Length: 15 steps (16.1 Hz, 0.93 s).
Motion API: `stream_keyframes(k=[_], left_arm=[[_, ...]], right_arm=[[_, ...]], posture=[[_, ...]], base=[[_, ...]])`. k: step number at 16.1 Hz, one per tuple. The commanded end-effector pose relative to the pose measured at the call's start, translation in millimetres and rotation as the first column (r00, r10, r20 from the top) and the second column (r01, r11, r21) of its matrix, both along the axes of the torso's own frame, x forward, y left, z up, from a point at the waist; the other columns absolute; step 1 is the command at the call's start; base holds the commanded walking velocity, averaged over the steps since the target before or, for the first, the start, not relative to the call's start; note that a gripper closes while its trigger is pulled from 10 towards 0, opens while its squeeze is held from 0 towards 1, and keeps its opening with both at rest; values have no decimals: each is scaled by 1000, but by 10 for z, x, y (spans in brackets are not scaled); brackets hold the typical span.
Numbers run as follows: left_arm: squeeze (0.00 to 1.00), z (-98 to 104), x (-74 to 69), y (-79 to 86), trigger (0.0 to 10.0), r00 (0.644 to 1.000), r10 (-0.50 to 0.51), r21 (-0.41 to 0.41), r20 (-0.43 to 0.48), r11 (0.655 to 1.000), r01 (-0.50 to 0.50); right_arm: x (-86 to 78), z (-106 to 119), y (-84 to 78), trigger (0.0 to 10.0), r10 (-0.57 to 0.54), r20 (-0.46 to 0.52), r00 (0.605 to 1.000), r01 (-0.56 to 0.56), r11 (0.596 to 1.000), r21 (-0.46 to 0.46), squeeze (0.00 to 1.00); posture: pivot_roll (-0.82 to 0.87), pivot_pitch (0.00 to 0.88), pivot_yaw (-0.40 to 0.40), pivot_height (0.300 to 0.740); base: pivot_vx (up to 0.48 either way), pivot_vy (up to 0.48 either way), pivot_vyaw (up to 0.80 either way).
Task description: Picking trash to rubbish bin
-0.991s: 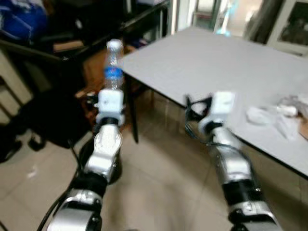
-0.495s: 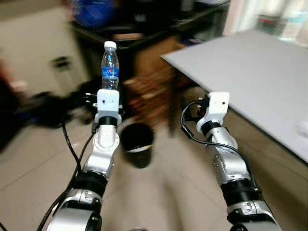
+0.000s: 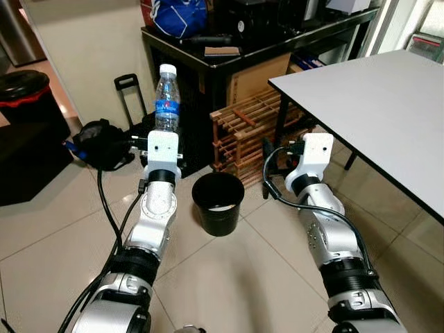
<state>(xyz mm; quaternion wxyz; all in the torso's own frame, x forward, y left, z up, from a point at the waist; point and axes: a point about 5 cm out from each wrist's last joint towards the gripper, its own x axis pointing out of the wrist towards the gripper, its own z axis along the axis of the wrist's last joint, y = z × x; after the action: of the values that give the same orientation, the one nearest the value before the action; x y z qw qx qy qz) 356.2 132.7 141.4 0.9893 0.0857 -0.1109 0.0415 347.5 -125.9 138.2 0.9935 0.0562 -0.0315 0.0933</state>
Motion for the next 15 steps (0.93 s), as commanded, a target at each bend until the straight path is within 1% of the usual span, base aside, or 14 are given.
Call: stream_keyframes(k=[1, 15], left_arm=[[0, 0, 16, 31, 10000, 1000, 9, -11, -17, 1000, -9], [0, -9, 18, 23, 10000, 1000, 8, -22, -30, 1000, -8]], right_arm=[[5, 13, 13, 10000, 12, -3, 1000, -11, 1000, 16, 0], [-7, 0, 64, 10000, 47, -10, 999, -47, 999, -2, 0]], posture=[[-60, 38, 60, 740], [-64, 29, 59, 740]], base=[[341, 0, 0], [343, 0, 0]])
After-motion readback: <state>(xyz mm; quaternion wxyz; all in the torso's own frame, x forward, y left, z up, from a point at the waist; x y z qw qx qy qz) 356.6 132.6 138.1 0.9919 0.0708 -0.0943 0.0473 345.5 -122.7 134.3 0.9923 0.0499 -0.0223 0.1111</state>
